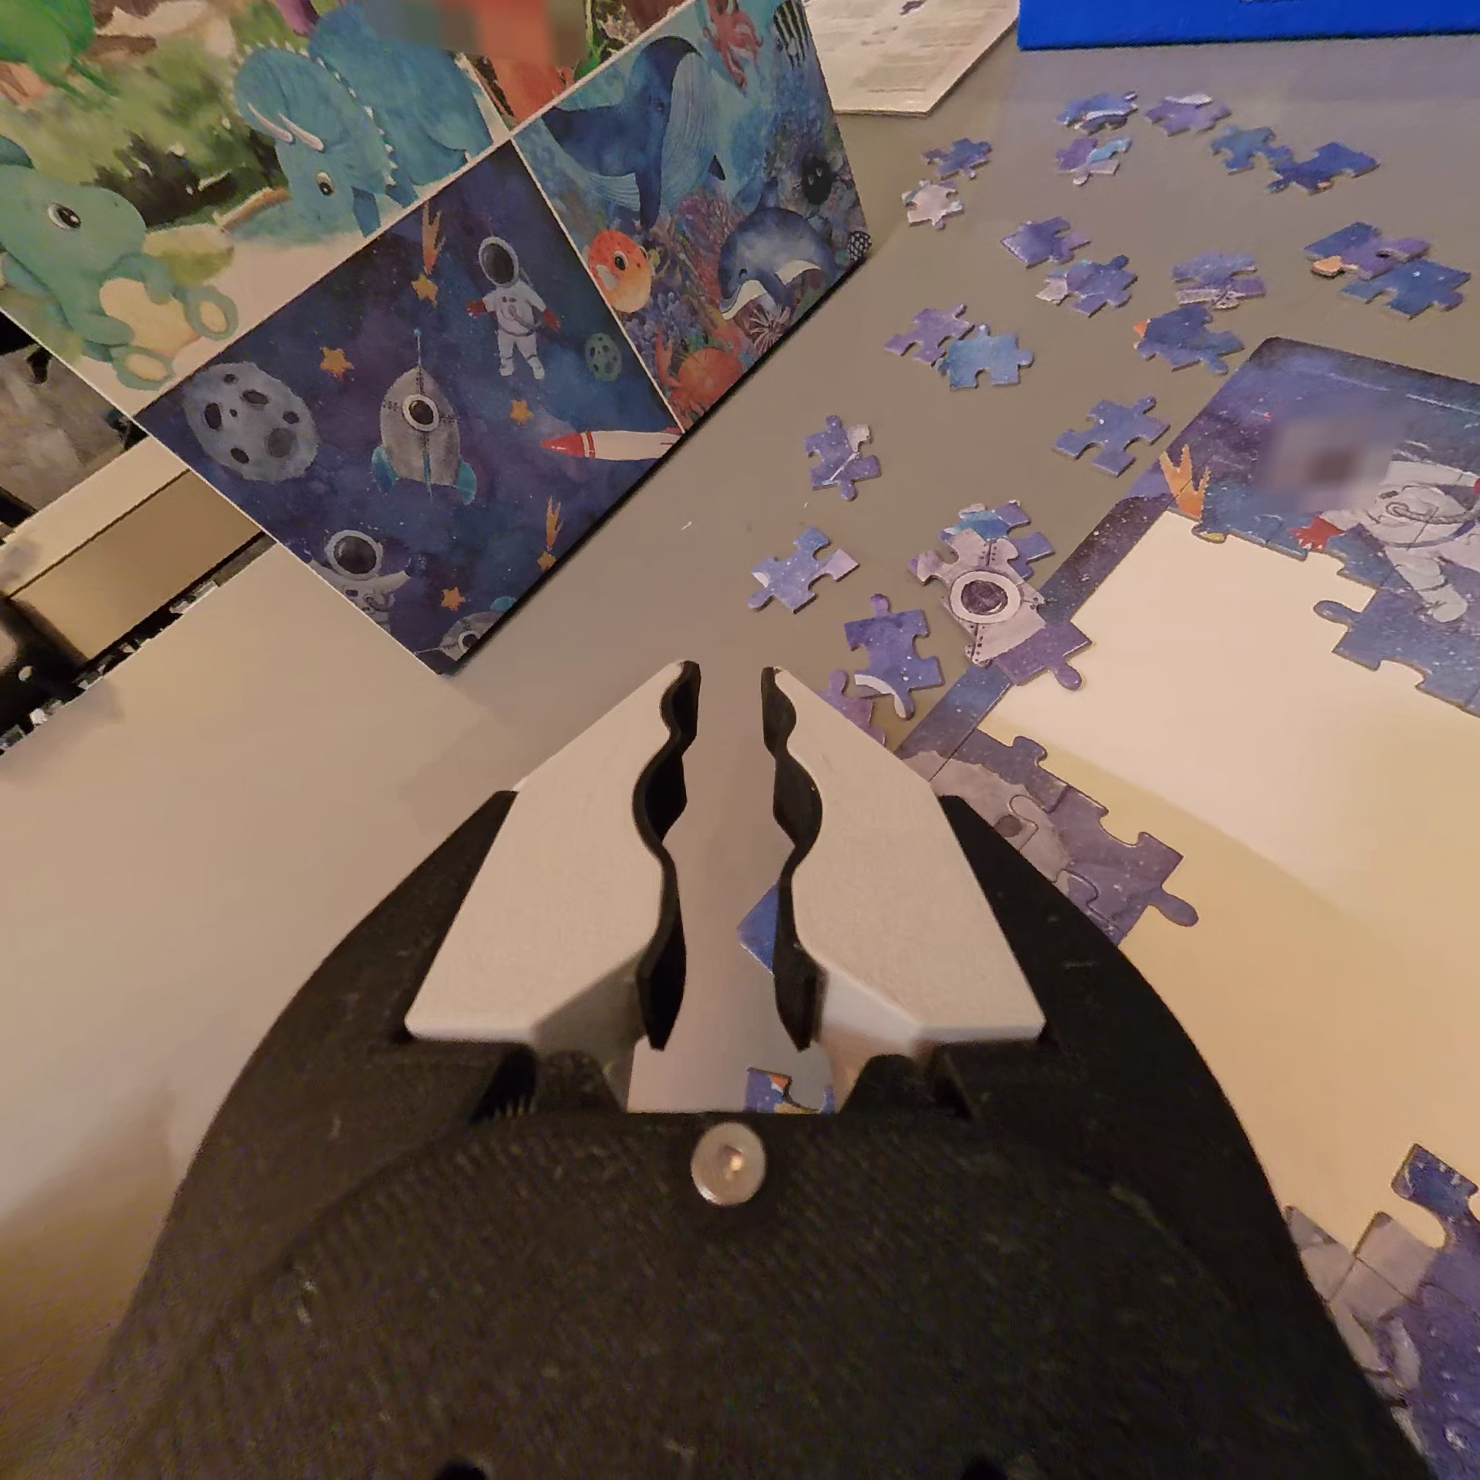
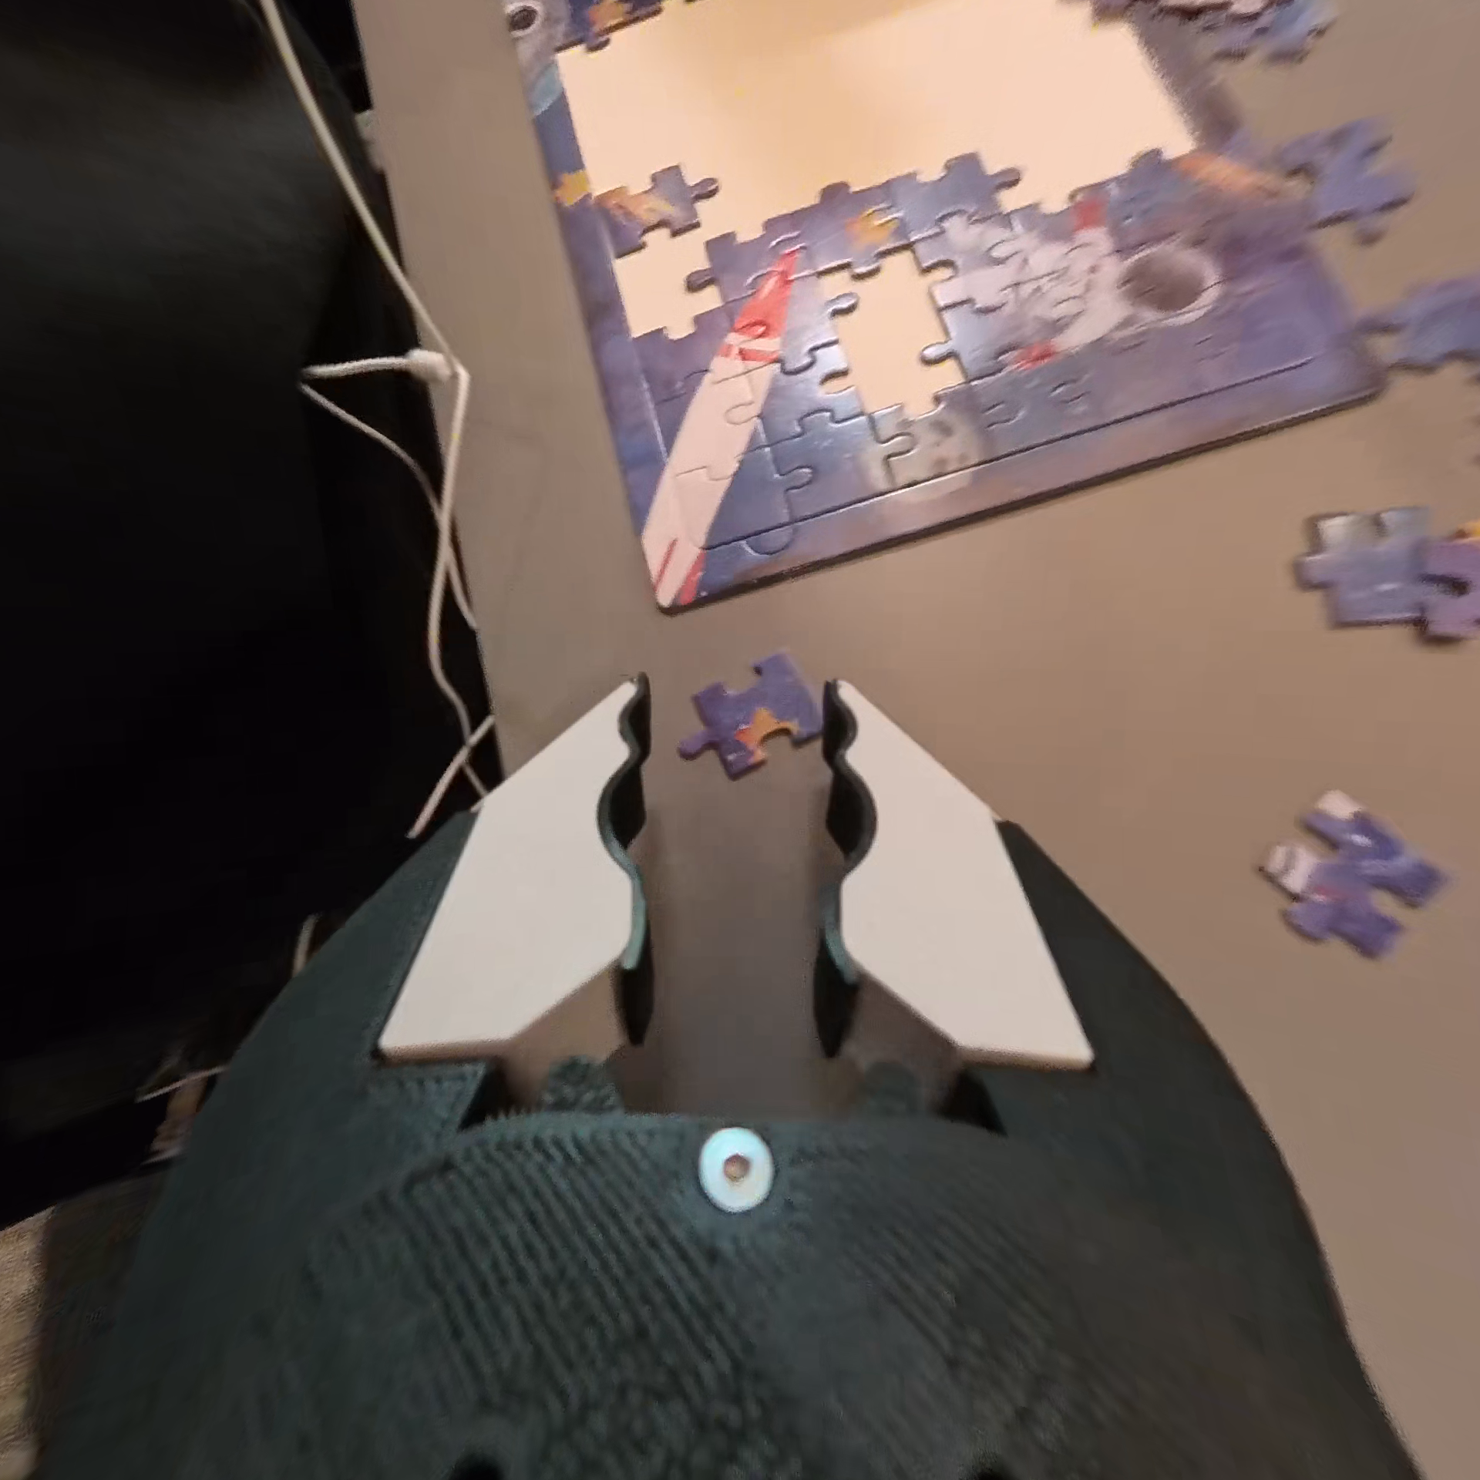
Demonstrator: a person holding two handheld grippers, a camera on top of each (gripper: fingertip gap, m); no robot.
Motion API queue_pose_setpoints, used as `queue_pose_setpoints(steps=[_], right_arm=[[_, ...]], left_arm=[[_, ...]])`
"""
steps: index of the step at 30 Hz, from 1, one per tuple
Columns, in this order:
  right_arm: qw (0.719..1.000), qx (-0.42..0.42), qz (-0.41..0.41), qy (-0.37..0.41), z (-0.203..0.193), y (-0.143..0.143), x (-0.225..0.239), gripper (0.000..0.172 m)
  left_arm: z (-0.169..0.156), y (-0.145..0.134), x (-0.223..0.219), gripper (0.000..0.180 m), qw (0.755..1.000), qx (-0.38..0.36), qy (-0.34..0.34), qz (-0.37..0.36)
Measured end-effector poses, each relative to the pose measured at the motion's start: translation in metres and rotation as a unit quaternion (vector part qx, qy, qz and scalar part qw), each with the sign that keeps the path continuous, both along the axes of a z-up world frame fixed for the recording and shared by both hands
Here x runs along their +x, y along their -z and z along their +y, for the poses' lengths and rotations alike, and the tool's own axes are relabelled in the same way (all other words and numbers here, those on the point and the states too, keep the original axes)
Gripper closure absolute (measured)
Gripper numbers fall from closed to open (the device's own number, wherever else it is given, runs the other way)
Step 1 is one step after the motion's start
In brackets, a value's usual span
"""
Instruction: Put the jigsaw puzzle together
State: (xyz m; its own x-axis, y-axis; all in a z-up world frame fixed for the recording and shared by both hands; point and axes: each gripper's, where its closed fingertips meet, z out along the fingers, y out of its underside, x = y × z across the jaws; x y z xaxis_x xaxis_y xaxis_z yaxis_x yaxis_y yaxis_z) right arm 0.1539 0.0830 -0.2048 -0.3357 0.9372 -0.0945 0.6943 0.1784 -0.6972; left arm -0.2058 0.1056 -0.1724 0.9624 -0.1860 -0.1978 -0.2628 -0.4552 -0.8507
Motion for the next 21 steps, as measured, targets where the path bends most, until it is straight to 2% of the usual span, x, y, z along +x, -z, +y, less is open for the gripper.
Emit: queue_pose_setpoints(steps=[4,7,12,16,17,18,21], right_arm=[[0.998,0.049,-0.019,-0.021,0.005,0.016,0.000,0.124],[0.998,0.039,-0.023,-0.040,0.002,0.021,-0.005,0.124],[0.998,0.038,-0.025,-0.054,0.003,0.022,-0.006,0.142],[0.998,0.036,-0.020,-0.050,0.001,0.021,-0.005,0.143],[0.998,0.036,-0.017,-0.055,0.000,0.020,-0.004,0.160],[0.998,0.041,-0.012,-0.055,0.001,0.019,-0.004,0.170],[0.998,0.037,-0.015,-0.041,0.003,0.021,-0.006,0.157]], left_arm=[[0.000,-0.002,-0.001,0.166,1.000,0.004,-0.002,-0.002],[0.000,-0.001,0.000,0.165,1.000,0.002,-0.001,-0.003],[0.000,-0.001,-0.001,0.165,1.000,0.004,-0.002,0.001],[0.000,0.000,-0.001,0.165,1.000,0.001,-0.001,-0.002],[0.000,0.001,-0.001,0.166,1.000,0.001,0.000,-0.003],[0.001,0.001,0.000,0.165,1.000,0.000,0.001,-0.002],[0.001,0.003,0.001,0.165,1.000,-0.003,0.003,-0.001]])
